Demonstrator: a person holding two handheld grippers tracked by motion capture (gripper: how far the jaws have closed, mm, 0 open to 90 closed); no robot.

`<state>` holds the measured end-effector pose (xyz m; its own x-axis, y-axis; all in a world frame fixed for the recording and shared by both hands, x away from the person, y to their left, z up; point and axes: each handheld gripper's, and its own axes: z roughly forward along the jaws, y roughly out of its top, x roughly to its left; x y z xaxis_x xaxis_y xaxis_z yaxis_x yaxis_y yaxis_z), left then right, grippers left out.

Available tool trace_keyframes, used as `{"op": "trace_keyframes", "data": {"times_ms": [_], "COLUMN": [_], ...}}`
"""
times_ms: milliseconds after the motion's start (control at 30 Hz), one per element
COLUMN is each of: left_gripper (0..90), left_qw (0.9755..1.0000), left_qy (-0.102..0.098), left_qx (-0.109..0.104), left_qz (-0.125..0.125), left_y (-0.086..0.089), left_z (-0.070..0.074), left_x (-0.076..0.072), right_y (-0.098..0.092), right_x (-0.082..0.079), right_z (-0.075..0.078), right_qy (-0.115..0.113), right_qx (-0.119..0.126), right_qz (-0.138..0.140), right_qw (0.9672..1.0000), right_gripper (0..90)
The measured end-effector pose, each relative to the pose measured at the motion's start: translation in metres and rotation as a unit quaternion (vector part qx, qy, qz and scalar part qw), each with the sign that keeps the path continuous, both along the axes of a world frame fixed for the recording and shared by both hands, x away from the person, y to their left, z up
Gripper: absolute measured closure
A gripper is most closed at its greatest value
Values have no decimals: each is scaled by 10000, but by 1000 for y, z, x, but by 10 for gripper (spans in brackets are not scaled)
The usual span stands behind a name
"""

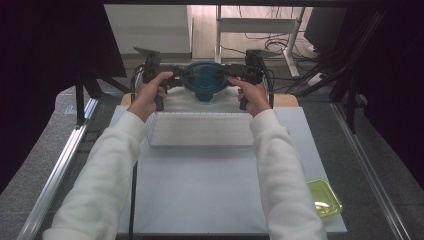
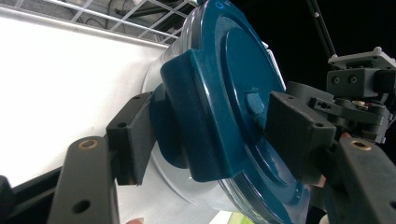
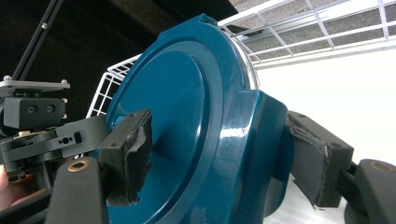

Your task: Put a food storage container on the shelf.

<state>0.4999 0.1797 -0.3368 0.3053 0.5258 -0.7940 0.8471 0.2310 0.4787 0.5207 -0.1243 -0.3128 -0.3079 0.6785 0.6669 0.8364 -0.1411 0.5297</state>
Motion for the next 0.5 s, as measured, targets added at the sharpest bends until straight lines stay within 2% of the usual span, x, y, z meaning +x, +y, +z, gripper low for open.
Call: {"op": "trace_keyframes", "data": {"times_ms": [100, 167, 200, 300, 367, 500], "left_gripper": [334, 277, 242, 147, 138, 136], "left_qw": [9998, 9981, 9972, 9956, 9935, 9905], "left_qy": [-172, -427, -518, -668, -791, -1035], "left_qx": [92, 416, 486, 598, 785, 881], "left_qz": [-3, 145, 213, 259, 246, 226], "left_y": [-2, -5, -5, -4, -4, 1], "left_z": [0, 3, 4, 10, 14, 20], "left_x": [-1, -4, -6, -12, -19, -36], "right_y": [0, 2, 3, 5, 5, 5], "right_x": [0, -2, -4, -10, -15, -30], "right_z": [0, 1, 2, 9, 13, 19], "right_qy": [-14, -75, -165, -375, -482, -697], "right_qx": [14, 14, -10, -149, -301, -567], "right_qz": [-31, -164, -251, -343, -372, -360], "right_qw": [10000, 9998, 9995, 9986, 9977, 9953], "right_gripper": [267, 182, 158, 91, 81, 76]}}
